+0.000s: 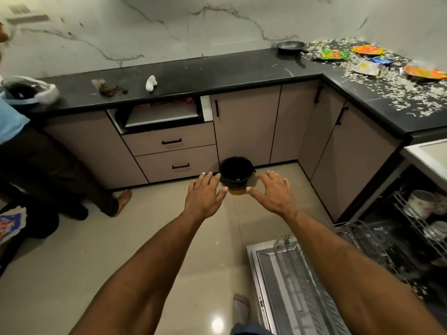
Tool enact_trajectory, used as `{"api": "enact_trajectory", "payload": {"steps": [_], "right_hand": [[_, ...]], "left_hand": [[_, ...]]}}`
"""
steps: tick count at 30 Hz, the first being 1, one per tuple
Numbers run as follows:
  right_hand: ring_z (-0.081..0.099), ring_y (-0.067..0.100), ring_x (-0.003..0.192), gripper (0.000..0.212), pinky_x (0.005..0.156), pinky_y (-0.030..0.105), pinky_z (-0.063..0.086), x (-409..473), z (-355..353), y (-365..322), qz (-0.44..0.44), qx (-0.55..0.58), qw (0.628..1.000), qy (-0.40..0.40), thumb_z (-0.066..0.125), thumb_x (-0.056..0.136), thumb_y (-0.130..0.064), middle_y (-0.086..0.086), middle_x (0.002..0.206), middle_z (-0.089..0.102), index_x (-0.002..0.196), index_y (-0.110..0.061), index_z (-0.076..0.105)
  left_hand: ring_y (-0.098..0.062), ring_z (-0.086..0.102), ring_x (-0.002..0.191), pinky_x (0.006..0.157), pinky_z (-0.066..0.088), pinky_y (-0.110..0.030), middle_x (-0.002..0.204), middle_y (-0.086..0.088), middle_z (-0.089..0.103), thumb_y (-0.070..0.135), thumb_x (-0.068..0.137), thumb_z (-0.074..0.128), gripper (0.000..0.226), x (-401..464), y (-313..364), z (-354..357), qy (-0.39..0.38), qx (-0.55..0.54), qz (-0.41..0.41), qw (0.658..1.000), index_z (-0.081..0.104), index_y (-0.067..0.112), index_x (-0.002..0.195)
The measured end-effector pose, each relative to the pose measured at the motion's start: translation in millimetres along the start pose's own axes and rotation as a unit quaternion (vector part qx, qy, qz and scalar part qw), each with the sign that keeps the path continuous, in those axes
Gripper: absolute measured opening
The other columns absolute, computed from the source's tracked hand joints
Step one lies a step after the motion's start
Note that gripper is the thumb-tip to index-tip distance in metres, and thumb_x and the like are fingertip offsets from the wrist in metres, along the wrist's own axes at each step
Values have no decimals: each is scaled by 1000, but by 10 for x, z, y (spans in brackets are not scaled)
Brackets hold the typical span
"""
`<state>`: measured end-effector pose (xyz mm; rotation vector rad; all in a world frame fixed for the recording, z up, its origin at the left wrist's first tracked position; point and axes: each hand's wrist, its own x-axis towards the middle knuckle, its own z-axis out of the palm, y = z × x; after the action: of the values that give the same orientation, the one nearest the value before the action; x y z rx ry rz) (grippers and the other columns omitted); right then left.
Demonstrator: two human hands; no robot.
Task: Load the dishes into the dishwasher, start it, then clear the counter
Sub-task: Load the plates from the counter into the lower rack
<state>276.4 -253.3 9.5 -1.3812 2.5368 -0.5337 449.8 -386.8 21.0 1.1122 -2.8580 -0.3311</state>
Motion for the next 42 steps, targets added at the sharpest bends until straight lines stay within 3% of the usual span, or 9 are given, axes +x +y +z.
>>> {"api": "enact_trajectory", "payload": {"steps": [14,29,42], "right_hand": [[26,19,142,63,115,48,18,1911,-169,162,60,-6,998,21,45,92,-63,1,146,42,142,-25,43],[18,18,147,63,118,51,12,3971,-430,536,184,-21,980,77,42,92,-64,-1,150,37,143,-27,42],[19,18,147,63,118,52,9,5131,-948,1773,245,-17,963,110,42,92,-64,0,151,36,144,-27,42]], "left_hand": [[-20,11,149,119,13,-44,160,-2,21,52,101,27,59,2208,-277,-139,-22,-7,77,997,23,24,152],[-19,7,149,120,10,-43,161,-1,17,53,101,26,60,4862,-262,-236,-70,-2,208,976,19,25,154],[-19,8,149,120,10,-43,161,-1,18,54,101,26,60,6639,785,24,-66,8,282,957,21,25,153]]}}
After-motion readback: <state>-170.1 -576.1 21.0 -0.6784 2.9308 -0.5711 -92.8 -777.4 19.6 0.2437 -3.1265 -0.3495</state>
